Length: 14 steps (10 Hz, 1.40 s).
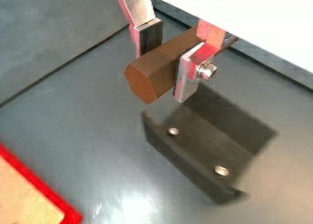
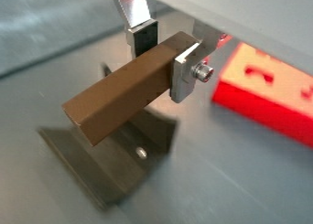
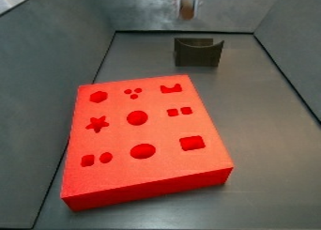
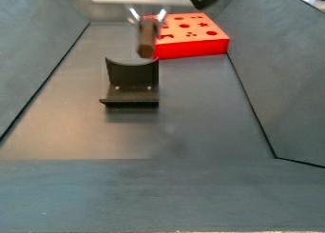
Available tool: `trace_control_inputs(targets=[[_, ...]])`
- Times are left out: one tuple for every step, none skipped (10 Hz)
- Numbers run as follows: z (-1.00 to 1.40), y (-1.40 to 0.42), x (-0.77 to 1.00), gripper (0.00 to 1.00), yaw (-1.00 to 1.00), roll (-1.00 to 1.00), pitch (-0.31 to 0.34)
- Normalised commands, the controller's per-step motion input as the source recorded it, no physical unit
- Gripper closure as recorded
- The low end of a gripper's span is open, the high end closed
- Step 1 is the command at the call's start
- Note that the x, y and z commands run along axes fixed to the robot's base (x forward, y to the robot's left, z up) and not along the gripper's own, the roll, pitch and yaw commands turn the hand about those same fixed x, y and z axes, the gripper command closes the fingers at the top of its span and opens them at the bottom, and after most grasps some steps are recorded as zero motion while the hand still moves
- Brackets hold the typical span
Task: Pick up the hexagon object. Move up. Place the hexagon object on the fixture. Regrasp the hexagon object. Move to above the board. Insert the hexagon object.
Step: Place the hexagon object on the fixture.
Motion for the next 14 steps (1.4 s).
trace_control_inputs(targets=[[0.62,0.15,0.54,1.00,0.00,-1.00,-0.015],[0.39,0.10,0.38,1.00,0.00,-1.00,-0.001],[0.09,0.07,0.19,1.00,-0.01,-1.00,0.019],[0.01,0.06,0.13,1.00,-0.01,-1.00,0.026],[0.04,0.05,0.06,1.00,-0.03,-1.00,0.046],[0.02,0.05,0.05,1.00,-0.04,-0.99,0.070],[-0.01,0.04,0.07,1.00,-0.05,-0.81,0.074],[-0.01,0.05,0.08,1.00,-0.06,-0.64,0.085],[-0.01,0.05,0.09,1.00,-0.07,-0.47,0.093],[-0.01,0.04,0.08,1.00,-0.08,-0.32,0.084],[0.00,0.03,0.06,1.00,-0.09,-0.22,0.063],[-1.00,0.13,0.12,1.00,-0.01,-1.00,0.186],[-1.00,0.14,0.13,1.00,-0.03,-1.00,0.181],[-1.00,0.14,0.14,1.00,-0.07,-1.00,0.214]])
